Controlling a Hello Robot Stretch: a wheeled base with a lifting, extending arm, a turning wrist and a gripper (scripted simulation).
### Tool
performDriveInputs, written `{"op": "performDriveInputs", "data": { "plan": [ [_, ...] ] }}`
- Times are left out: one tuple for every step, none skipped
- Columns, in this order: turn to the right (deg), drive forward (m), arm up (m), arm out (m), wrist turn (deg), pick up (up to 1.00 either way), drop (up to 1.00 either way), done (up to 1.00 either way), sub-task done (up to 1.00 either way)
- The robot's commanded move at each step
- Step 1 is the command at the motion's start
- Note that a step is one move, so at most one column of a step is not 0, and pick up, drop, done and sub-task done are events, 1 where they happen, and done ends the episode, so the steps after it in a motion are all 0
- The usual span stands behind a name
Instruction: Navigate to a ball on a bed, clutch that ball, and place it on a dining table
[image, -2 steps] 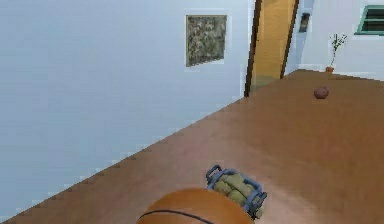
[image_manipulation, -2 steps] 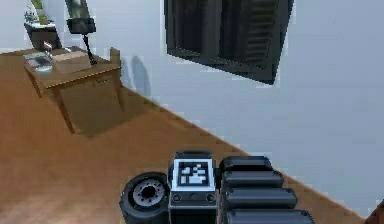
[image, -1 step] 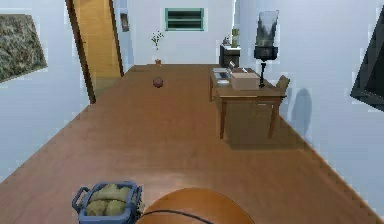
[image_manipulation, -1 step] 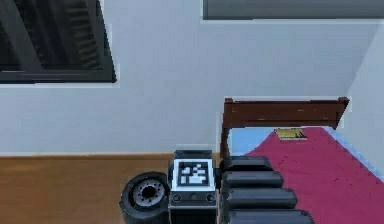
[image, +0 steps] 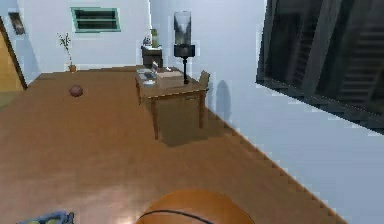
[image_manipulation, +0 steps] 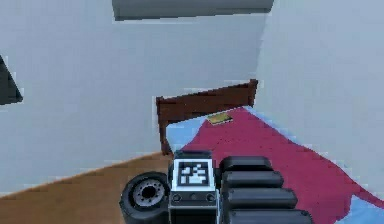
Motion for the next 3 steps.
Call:
{"op": "performDriveInputs", "data": {
  "plan": [
    [0.0, 0.90, 0.00, 0.00, 0.0, 0.00, 0.00, 0.00, 0.00],
    [-39.0, 0.00, 0.00, 0.00, 0.0, 0.00, 0.00, 0.00, 0.00],
    [-3.0, 0.00, 0.00, 0.00, 0.0, 0.00, 0.00, 0.00, 0.00]
  ]
}}
